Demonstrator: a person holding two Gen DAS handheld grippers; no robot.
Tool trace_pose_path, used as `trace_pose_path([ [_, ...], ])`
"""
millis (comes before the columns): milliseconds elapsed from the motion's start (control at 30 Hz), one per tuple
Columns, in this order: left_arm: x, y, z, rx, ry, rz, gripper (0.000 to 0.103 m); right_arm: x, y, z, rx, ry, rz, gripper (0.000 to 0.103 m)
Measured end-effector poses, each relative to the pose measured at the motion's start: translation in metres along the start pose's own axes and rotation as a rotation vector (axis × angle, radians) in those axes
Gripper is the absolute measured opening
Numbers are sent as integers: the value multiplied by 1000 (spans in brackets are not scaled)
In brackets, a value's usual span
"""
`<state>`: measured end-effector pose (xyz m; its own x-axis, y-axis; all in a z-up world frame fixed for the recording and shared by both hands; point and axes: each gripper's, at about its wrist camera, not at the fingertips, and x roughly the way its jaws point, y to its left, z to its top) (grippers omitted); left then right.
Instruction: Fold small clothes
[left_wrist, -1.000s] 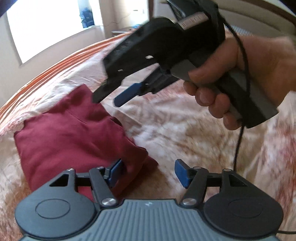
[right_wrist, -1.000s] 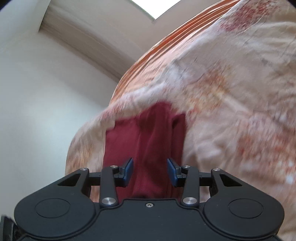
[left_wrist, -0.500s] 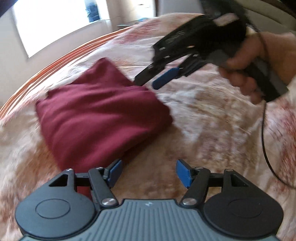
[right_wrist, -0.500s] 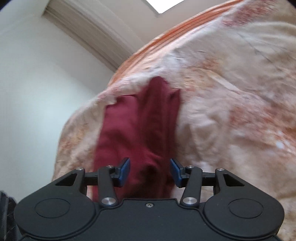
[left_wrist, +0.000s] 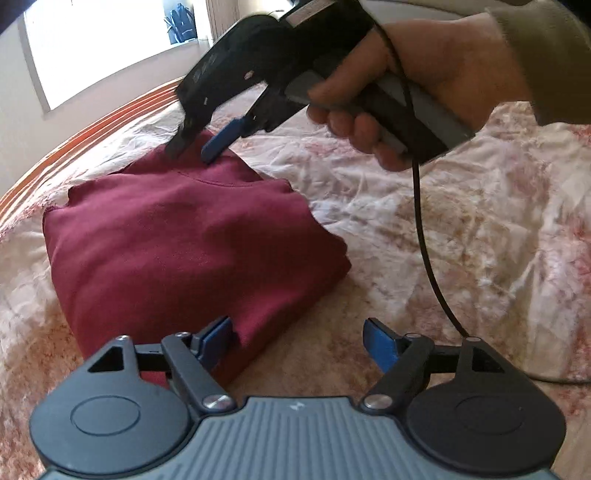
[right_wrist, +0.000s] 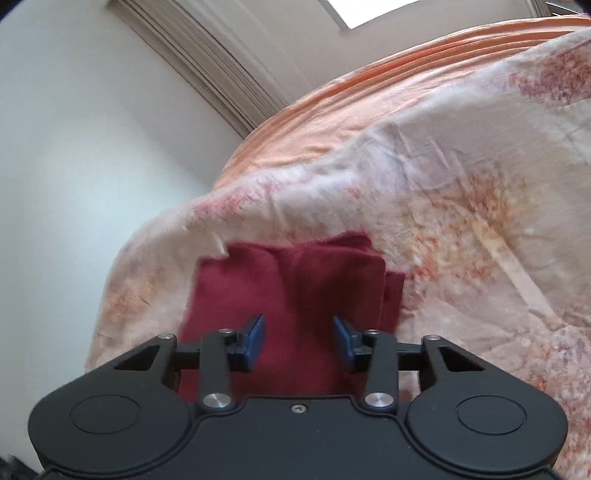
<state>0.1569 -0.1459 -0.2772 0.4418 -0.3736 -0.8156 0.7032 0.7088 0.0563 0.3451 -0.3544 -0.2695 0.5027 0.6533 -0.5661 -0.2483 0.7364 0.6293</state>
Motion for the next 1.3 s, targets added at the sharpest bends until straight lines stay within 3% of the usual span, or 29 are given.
trace_pose_path([
  [67,-13,7,-4,-50,-29,-28,82,-20,16,-11,-36,-17,101,74],
  [133,-28,17,-15,-124,-46,-55,82,-33,36,-30,-131,20,147,73],
  [233,-38,37,-34,-242,-24,-66,82,-41,65,-68,-466,44,9,69],
  [300,-43,50,-47,-299,3,-40,82,-39,73,-97,-707,97,-120,44],
  [333,-46,56,-53,-318,15,-22,82,-40,73,-109,-786,113,-174,41],
  [467,-51,78,-62,-366,27,30,82,-65,71,-111,-699,33,-150,37],
  [533,-50,86,-62,-387,18,47,82,-66,83,-104,-724,-1,-127,37],
  [667,-46,96,-47,-411,-16,47,82,-55,85,-105,-765,81,-63,39],
  [733,-45,103,-38,-432,-34,39,82,-42,72,-112,-772,172,-112,39],
  [767,-42,106,-34,-441,-41,33,83,-43,65,-112,-757,189,-127,40],
  [833,-35,111,-28,-460,-53,36,84,-58,49,-104,-611,164,-98,61],
  [867,-33,117,-26,-478,-61,36,85,-68,40,-98,-499,133,-61,80],
  [900,-30,125,-26,-507,-68,30,86,-75,31,-94,-400,100,-20,86],
  [967,-21,143,-26,-576,-67,13,86,-85,12,-81,-209,41,56,90],
  [1067,-4,169,-28,-679,-49,-30,86,-80,-8,-65,-41,-1,102,91],
  [1300,35,213,-32,-877,-29,-202,86,-15,-64,-43,309,68,173,91],
])
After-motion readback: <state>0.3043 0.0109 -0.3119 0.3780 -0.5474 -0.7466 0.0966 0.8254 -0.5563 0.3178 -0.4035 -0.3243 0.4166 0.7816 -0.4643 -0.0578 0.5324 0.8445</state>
